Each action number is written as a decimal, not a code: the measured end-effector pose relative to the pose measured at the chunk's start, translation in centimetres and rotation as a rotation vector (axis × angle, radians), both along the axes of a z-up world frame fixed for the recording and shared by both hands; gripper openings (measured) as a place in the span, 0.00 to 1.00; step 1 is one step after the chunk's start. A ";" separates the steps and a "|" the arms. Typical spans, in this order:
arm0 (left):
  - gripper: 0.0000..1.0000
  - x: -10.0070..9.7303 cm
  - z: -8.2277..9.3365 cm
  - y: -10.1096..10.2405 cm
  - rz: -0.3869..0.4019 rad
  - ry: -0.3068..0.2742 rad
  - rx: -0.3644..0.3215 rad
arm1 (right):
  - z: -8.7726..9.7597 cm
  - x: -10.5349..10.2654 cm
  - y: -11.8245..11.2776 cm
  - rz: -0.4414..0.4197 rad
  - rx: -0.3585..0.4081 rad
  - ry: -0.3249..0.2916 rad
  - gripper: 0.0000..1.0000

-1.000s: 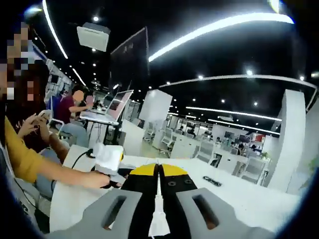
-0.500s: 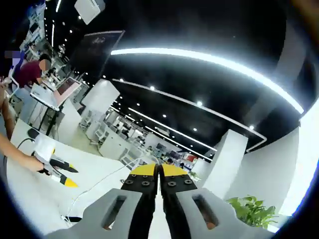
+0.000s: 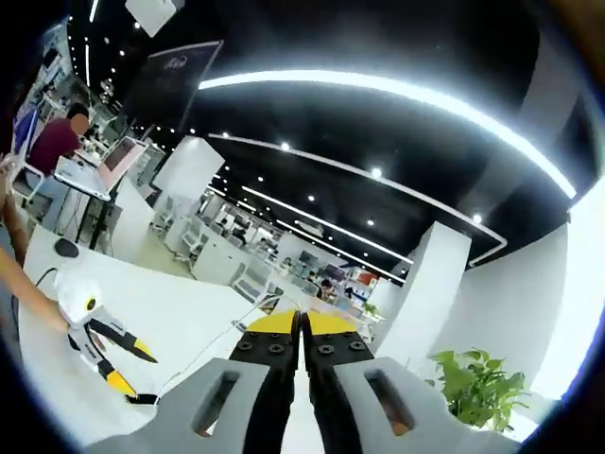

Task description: Peel open the Velcro strap on the desktop, arrange the wired earphones neatly onto it, and close the Velcro strap to secure them.

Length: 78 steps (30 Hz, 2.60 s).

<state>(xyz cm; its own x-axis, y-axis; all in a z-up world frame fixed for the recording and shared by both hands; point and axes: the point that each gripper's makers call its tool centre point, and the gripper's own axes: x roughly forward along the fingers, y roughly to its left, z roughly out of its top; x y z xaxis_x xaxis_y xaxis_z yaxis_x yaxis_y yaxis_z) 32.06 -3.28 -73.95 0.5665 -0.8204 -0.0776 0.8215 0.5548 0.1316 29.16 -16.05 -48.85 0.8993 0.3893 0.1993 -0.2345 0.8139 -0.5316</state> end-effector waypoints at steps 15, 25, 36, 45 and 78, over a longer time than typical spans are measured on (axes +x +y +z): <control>0.53 -3.4 -1.9 -3.2 -0.151 -0.007 0.061 | -1.0 0.9 -0.1 0.009 0.023 0.045 0.04; 0.48 -3.5 -3.8 -3.7 -0.152 -0.038 0.159 | -1.3 0.9 0.1 0.037 0.056 0.058 0.04; 0.42 -3.5 -4.8 -3.7 -0.160 -0.033 0.190 | -1.7 0.8 0.5 0.060 0.067 0.081 0.04; 0.38 -3.4 -5.1 -3.7 -0.159 -0.027 0.202 | -2.4 1.0 0.5 0.071 0.082 0.101 0.04; 0.25 -3.4 -6.0 -3.9 -0.127 -0.073 0.252 | -2.2 0.1 -0.7 0.079 0.118 0.092 0.04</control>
